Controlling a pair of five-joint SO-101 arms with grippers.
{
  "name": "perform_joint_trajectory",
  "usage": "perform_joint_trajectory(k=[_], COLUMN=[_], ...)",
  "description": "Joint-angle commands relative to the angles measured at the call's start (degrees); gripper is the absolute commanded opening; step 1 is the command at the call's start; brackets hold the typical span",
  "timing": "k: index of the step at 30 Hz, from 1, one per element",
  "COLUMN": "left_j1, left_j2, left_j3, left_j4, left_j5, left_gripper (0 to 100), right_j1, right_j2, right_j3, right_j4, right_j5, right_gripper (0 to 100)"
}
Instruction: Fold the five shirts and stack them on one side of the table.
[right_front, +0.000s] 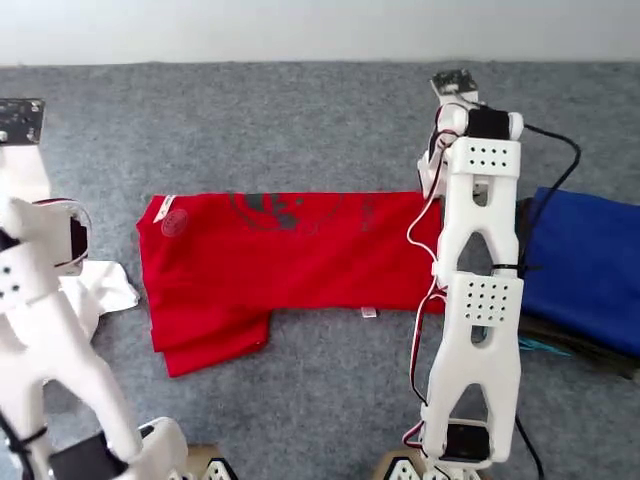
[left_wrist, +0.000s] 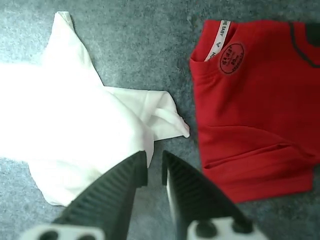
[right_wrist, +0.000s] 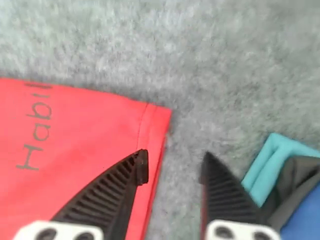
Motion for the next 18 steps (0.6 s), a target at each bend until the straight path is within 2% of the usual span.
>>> perform_joint_trajectory(k=[1, 4, 9, 14, 18], left_j1=[0.3, 0.3, 1.1, 5.6, 2.9], left_j2=[-2.7, -1.4, 8.8, 15.0, 12.4], left_j3=[-0.7, -0.4, -1.5, -9.8, -13.1], left_j4=[0.9, -1.7, -3.4, 0.8, 1.1], left_j5=[-0.1, -0.1, -0.1, -0.1, -0.2], left_gripper=[6, 6, 6, 6, 6], right_j1=[0.7, -0.1, -3.6, -7.8, -13.9], right_j2=[-1.7, -3.6, -9.5, -20.6, -32.3], right_j3=[-4.5, -4.9, 0.6, 20.4, 36.0], right_j4=[2.5, 2.5, 2.6, 2.6, 2.5], right_j5=[0.2, 0.4, 0.5, 3.5, 6.6], right_gripper=[3.4, 1.3, 0.8, 0.8, 0.8])
